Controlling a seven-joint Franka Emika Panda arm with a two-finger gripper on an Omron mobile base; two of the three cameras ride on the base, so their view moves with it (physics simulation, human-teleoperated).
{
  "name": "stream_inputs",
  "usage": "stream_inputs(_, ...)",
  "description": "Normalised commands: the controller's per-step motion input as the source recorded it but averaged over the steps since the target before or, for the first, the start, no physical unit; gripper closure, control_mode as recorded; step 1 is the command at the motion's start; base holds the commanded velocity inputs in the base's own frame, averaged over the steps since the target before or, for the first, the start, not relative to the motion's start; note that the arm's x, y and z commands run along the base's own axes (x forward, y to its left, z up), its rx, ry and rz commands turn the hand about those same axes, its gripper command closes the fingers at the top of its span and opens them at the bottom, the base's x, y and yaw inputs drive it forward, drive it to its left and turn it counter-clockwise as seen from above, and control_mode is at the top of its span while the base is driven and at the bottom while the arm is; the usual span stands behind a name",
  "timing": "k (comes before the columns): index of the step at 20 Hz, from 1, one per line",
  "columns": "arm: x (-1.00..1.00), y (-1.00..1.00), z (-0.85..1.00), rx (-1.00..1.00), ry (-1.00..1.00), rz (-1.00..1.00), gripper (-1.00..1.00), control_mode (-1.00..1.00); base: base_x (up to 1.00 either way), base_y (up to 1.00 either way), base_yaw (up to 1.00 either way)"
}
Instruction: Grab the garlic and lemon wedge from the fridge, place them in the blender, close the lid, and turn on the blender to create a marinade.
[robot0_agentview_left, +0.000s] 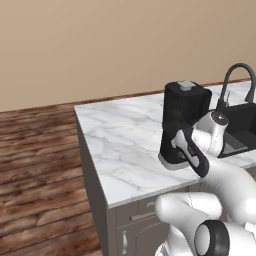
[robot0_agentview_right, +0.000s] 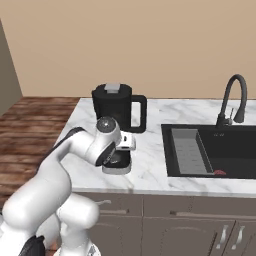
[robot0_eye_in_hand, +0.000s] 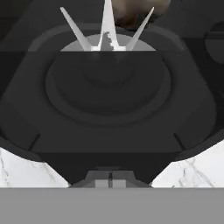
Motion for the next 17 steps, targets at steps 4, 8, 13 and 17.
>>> stream_inputs(4,0.17,-0.17,-0.02,0.0,0.04,0.0,1.0,-1.0,0.0,0.0,0.0)
stream_inputs(8,0.0,-0.22,-0.22,0.0,0.0,0.04,1.0,-1.0,0.0,0.0,0.0)
stream_inputs(13,-0.04,-0.18,-0.39,0.0,-0.11,0.03,1.0,-1.0,0.0,0.0,0.0)
stream_inputs(17,-0.29,-0.19,-0.4,0.03,-0.34,0.0,1.0,-1.0,0.0,0.0,0.0)
